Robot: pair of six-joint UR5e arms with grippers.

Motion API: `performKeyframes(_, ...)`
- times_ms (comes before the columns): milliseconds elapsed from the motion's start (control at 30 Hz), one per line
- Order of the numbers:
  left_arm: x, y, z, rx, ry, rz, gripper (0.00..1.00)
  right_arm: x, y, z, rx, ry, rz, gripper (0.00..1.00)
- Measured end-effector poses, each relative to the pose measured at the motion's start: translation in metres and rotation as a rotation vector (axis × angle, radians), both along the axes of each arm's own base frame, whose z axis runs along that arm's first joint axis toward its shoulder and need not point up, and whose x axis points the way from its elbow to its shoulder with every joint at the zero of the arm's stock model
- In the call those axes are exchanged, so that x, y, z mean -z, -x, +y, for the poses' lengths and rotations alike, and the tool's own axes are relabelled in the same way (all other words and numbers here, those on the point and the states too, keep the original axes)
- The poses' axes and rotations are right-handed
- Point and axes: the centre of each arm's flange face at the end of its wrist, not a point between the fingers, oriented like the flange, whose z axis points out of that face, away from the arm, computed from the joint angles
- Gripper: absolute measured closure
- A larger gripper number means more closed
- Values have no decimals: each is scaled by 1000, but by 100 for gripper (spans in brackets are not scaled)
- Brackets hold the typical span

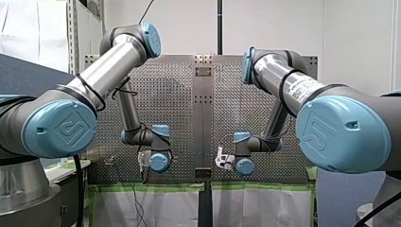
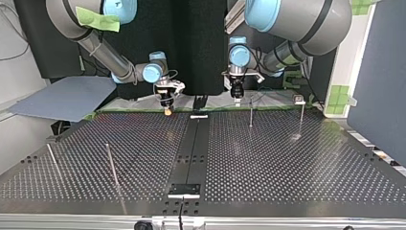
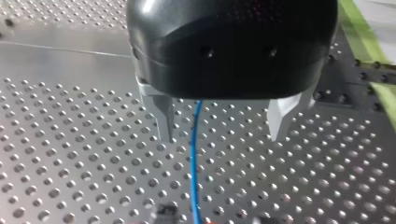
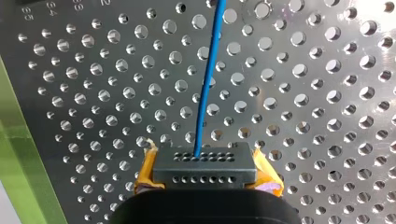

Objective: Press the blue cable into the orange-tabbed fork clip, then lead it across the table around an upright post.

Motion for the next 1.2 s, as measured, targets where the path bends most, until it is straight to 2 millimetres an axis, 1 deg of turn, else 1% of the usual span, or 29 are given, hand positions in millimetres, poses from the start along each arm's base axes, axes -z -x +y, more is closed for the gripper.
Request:
performKeyframes(100, 1, -1, 0, -1, -6, 18, 0, 0, 0, 0, 0, 2, -1, 100)
performKeyframes(400, -9, -20, -9, 1, -15, 33, 0, 1, 0, 0, -1, 5, -3, 100)
performKeyframes(500, -11, -23, -12, 1, -16, 34, 0, 1, 0, 0, -1, 5, -3, 100)
performKeyframes(967, -13, -25, -11, -15, -20, 34, 0, 4, 1, 0, -1, 2, -1, 100)
performKeyframes(1000, -13, -25, -11, -14, -20, 34, 4, 4, 1, 0, 0, 2, -1, 100)
performKeyframes(1033, -13, -25, -12, -13, -20, 34, 18, 4, 1, 0, 0, 2, -1, 100)
performKeyframes(1067, -13, -25, -12, -12, -21, 34, 18, 4, 1, 0, 0, 2, -1, 100)
performKeyframes(1100, -13, -25, -12, -11, -21, 33, 22, 4, 1, 0, 0, 1, -1, 100)
performKeyframes(1133, -13, -25, -12, -11, -22, 33, 39, 4, 1, 0, 0, 1, -1, 100)
performKeyframes(1167, -14, -26, -12, -11, -23, 32, 39, 4, 1, 0, -1, 0, -1, 100)
performKeyframes(1200, -14, -26, -11, -11, -26, 30, 50, 4, 1, 0, -1, 0, 0, 100)
